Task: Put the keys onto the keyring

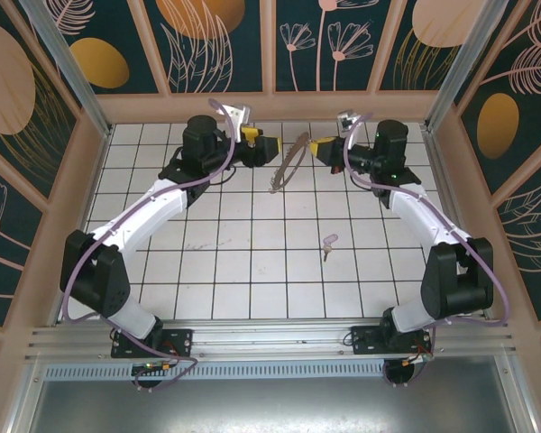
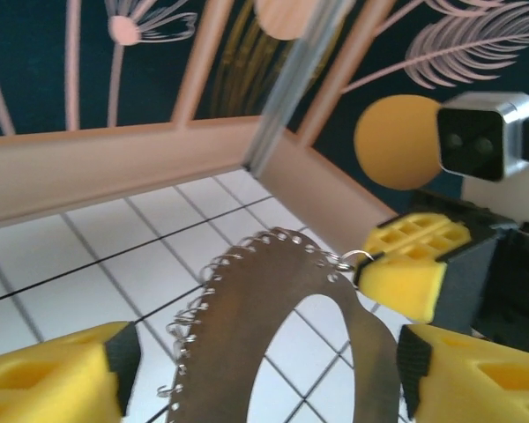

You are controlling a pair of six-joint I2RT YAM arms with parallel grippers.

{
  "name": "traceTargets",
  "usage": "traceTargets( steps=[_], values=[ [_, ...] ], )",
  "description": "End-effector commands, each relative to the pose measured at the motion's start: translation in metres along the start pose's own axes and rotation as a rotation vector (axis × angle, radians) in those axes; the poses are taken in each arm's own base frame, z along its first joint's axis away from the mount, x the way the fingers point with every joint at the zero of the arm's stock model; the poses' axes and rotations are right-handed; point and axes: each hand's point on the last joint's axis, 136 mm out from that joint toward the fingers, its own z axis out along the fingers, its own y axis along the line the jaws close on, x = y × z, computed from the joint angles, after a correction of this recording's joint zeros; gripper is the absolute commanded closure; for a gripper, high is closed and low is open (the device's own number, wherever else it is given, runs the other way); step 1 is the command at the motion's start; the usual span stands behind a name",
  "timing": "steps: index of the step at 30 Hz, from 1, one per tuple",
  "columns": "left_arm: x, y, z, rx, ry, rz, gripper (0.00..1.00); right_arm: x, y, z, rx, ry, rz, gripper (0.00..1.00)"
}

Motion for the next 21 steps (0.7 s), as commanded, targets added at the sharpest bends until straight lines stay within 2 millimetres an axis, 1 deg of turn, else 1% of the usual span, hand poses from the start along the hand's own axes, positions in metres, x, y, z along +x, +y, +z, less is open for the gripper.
traceTargets(
  steps=[1, 5, 6, 8, 10, 12, 14, 16, 21],
  values=[
    [-0.02, -0.035, -0.001, 0.185, -0.03, 0.087, 0.33, -0.025, 0.03, -0.002, -0.142, -0.03, -0.082, 1.0],
    [-0.021, -0.054, -0.003, 0.294, -0.008, 0.113, 0.45, -0.024, 0.037, -0.004, -0.18, -0.011, -0.075, 1.0],
    [-0.02, -0.057, -0.003, 0.318, 0.0, 0.116, 0.46, -0.023, 0.039, -0.005, -0.19, -0.005, -0.073, 1.0],
    [-0.019, -0.064, -0.003, 0.366, 0.016, 0.117, 0.52, -0.022, 0.04, -0.005, -0.201, 0.001, -0.068, 1.0],
    [-0.018, -0.069, -0.003, 0.399, 0.03, 0.112, 0.54, -0.021, 0.042, -0.005, -0.212, 0.005, -0.061, 1.0],
    [-0.015, -0.072, -0.003, 0.433, 0.048, 0.105, 0.61, -0.02, 0.043, -0.004, -0.22, 0.009, -0.05, 1.0],
    [-0.014, -0.079, -0.004, 0.485, 0.069, 0.092, 0.64, -0.02, 0.045, -0.004, -0.234, 0.013, -0.036, 1.0],
    [-0.012, -0.081, -0.003, 0.509, 0.083, 0.079, 0.72, -0.018, 0.046, -0.002, -0.244, 0.02, -0.024, 1.0],
    [-0.009, -0.074, 0.002, 0.479, 0.085, 0.073, 0.7, -0.009, 0.046, 0.006, -0.247, 0.037, 0.003, 1.0]
  ],
)
